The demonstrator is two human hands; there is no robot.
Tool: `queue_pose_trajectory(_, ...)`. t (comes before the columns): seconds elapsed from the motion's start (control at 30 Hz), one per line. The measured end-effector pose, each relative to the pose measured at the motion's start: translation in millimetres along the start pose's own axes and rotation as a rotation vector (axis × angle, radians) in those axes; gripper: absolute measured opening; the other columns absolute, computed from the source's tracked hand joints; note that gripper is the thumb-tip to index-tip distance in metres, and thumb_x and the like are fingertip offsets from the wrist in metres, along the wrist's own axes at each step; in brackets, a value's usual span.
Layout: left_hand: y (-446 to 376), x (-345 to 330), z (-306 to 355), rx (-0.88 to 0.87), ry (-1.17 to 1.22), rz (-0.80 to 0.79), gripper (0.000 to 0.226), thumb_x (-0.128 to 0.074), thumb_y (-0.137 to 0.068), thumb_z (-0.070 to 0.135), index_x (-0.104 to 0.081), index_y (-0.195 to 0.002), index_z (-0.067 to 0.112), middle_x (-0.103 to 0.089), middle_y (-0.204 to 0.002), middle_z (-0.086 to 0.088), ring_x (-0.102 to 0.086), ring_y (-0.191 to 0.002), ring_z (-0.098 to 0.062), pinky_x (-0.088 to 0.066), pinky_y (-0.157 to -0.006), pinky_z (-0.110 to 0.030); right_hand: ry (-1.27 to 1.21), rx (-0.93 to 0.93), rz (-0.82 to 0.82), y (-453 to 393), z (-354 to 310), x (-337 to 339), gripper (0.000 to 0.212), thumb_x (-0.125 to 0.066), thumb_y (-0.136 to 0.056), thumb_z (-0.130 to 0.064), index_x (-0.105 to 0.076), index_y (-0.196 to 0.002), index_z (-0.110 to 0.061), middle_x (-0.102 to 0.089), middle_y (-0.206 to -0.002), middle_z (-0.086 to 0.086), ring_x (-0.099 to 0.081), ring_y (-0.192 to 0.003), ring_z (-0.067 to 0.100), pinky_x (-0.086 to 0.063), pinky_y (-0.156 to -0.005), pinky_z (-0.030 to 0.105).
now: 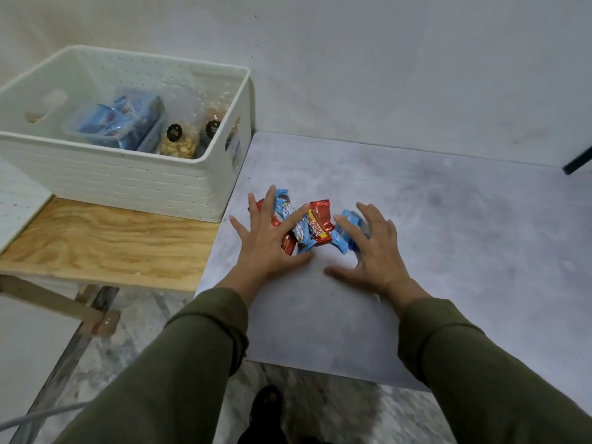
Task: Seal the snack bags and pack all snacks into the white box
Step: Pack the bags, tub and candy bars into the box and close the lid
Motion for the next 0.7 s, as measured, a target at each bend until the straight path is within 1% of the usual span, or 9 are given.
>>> queue_pose_trajectory(0.13,-17.0,-0.1,-13.6,-0.027,0.003,-0.138,0.077,-0.046,-0.075,0.076,-0.011,-0.14,0.059,0.014,-0.159,-0.001,0.023,-0.143,-0.037,0.007,-0.106,-0.072,0.085,0.032,-0.037,-20.7,-5.7,-6.8,0.089,-0.041,-0.061,-0.087,-0.011,-0.139,-0.055,-0.014,-0.158,0.006,-0.008,-0.146,0.032,-0.007,-0.111,0.066)
queue_pose_trajectory(0.23,-28.1,1.8,-18.9,-0.047,0.0,-0.17,0.071,-0.046,-0.079,0.071,-0.014,-0.141,0.057,0.004,-0.16,-0.003,0.016,-0.145,-0.036,0.005,-0.111,-0.066,0.109,0.054,-0.066,-33.5,-6.2,-10.7,0.088,-0.04,-0.063,-0.086,-0.008,-0.139,-0.058,-0.012,-0.159,0.005,-0.007,-0.146,0.032,-0.007,-0.11,0.067)
queue_pose_trajectory(0.3,-34.4,2.6,-21.5,-0.092,-0.035,-0.183,0.068,-0.048,-0.082,0.066,-0.019,-0.142,0.053,-0.005,-0.16,-0.003,0.009,-0.146,-0.034,0.001,-0.115,-0.061,0.086,0.068,-0.093,-41.0,-6.8,-11.3,0.087,-0.037,-0.062,-0.087,-0.007,-0.138,-0.059,-0.011,-0.159,0.005,-0.007,-0.146,0.034,-0.009,-0.11,0.067)
queue_pose_trajectory(0.37,-39.9,2.5,-25.9,-0.142,-0.05,-0.163,0.066,-0.052,-0.083,0.063,-0.027,-0.142,0.047,-0.011,-0.159,-0.002,0.003,-0.146,-0.031,-0.006,-0.117,-0.056,0.064,0.079,-0.127,-47.2,-7.7,-12.6,0.085,-0.032,-0.06,-0.09,-0.005,-0.136,-0.06,-0.011,-0.159,0.004,-0.009,-0.146,0.035,-0.013,-0.111,0.066)
queue_pose_trajectory(0.43,-44.2,1.0,-31.1,-0.194,-0.039,-0.114,0.064,-0.055,-0.082,0.06,-0.034,-0.14,0.04,-0.019,-0.158,0.0,-0.005,-0.146,-0.027,-0.014,-0.116,-0.049,0.052,0.091,-0.138,-52.2,-9.0,-13.6,0.082,-0.034,-0.062,-0.089,-0.009,-0.135,-0.06,-0.015,-0.159,0.003,-0.014,-0.145,0.036,-0.018,-0.11,0.064)
queue_pose_trajectory(0.5,-47.0,-0.6,-34.7,-0.246,0.003,-0.057,0.064,-0.057,-0.08,0.057,-0.041,-0.137,0.034,-0.029,-0.154,-0.001,-0.014,-0.144,-0.026,-0.02,-0.112,-0.044,0.046,0.102,-0.124,-56.7,-10.4,-14.4,0.077,-0.042,-0.065,-0.083,-0.018,-0.133,-0.057,-0.022,-0.157,0.003,-0.022,-0.142,0.037,-0.021,-0.109,0.064)
queue_pose_trajectory(0.53,-47.7,-1.1,-35.3,-0.266,0.035,-0.027,0.063,-0.057,-0.078,0.056,-0.045,-0.135,0.031,-0.035,-0.151,-0.002,-0.02,-0.142,-0.027,-0.023,-0.109,-0.043,0.042,0.104,-0.116,-58.7,-10.8,-14.7,0.074,-0.043,-0.067,-0.082,-0.023,-0.132,-0.056,-0.026,-0.155,0.003,-0.026,-0.141,0.037,-0.022,-0.108,0.063)
queue_pose_trajectory(0.63,-48.4,-2.5,-36.8,-0.311,0.142,0.04,0.059,-0.058,-0.076,0.05,-0.055,-0.128,0.022,-0.05,-0.139,-0.005,-0.037,-0.133,-0.028,-0.034,-0.1,-0.043,0.04,0.103,-0.093,-64.6,-12.8,-17.8,0.069,-0.038,-0.068,-0.081,-0.029,-0.13,-0.051,-0.034,-0.152,0.002,-0.034,-0.137,0.035,-0.027,-0.106,0.061)
queue_pose_trajectory(0.7,-48.0,-1.9,-37.1,-0.343,0.199,0.065,0.057,-0.057,-0.075,0.048,-0.058,-0.124,0.019,-0.056,-0.132,-0.005,-0.044,-0.126,-0.026,-0.037,-0.094,-0.039,0.04,0.104,-0.076,-68.6,-14.6,-21.4,0.07,-0.039,-0.07,-0.08,-0.03,-0.13,-0.046,-0.036,-0.151,0.001,-0.038,-0.135,0.033,-0.031,-0.103,0.058)
Point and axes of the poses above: each hand's wrist, its own y-axis away from the middle knuckle, its own x-axis out of the back of the hand, z = x × y, the point moved 2 cm from there along -y, towards the middle knuckle
